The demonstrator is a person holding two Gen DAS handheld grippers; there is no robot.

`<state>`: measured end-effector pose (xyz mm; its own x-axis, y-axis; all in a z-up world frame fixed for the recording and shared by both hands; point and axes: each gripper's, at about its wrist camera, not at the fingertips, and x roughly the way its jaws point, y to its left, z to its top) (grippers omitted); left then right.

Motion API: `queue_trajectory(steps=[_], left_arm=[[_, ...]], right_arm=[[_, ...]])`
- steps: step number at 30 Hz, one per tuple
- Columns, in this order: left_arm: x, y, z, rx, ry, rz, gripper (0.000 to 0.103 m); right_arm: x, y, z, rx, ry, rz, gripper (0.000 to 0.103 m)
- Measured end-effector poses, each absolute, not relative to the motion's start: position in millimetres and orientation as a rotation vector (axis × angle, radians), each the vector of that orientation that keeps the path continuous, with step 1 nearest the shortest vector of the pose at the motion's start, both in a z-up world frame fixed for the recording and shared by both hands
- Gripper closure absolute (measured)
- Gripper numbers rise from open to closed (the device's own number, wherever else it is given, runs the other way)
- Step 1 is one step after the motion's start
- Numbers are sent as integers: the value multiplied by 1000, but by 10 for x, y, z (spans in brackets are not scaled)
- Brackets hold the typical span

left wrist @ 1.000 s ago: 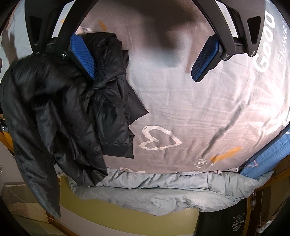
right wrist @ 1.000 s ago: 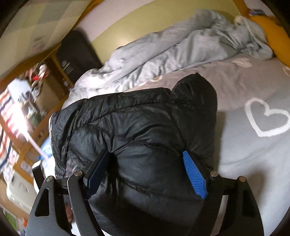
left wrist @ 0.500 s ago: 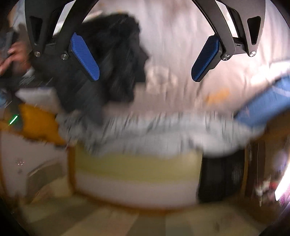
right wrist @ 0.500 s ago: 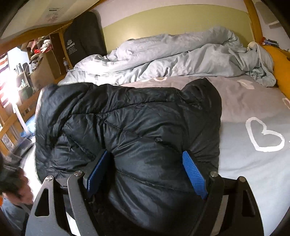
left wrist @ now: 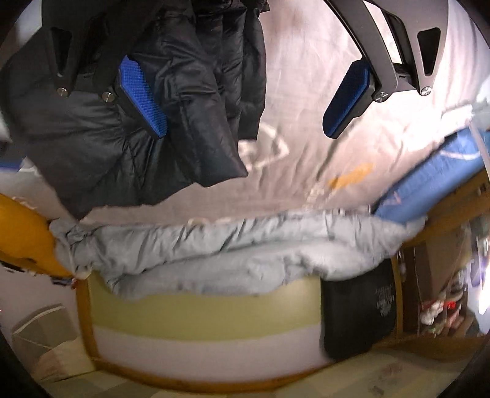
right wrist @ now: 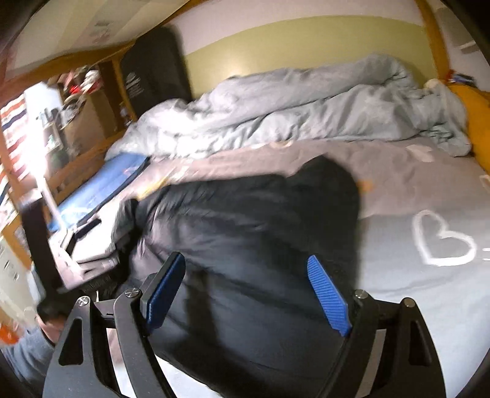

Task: Fold large clothes

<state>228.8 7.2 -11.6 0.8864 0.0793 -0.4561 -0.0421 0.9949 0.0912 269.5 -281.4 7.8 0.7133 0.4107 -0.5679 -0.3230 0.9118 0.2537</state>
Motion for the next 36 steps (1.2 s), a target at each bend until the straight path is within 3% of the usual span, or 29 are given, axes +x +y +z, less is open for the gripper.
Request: queue_trajectory(steps=[11,15,19,36], left_arm=[[2491,365,-573,19,638,28,0],[2516,350,-637,38,666,21,0],[2586,368,-700,23,701,8,0],[2588,287,-734,74,712,47,0]], right_arm=[[2982,-3117,-203,247,839,302,21],[3071,-3090,-350,215,892,284,14],[3196,-3128,-604,264,976,280,13],[3233,-3080,-780,215,992,233,8]])
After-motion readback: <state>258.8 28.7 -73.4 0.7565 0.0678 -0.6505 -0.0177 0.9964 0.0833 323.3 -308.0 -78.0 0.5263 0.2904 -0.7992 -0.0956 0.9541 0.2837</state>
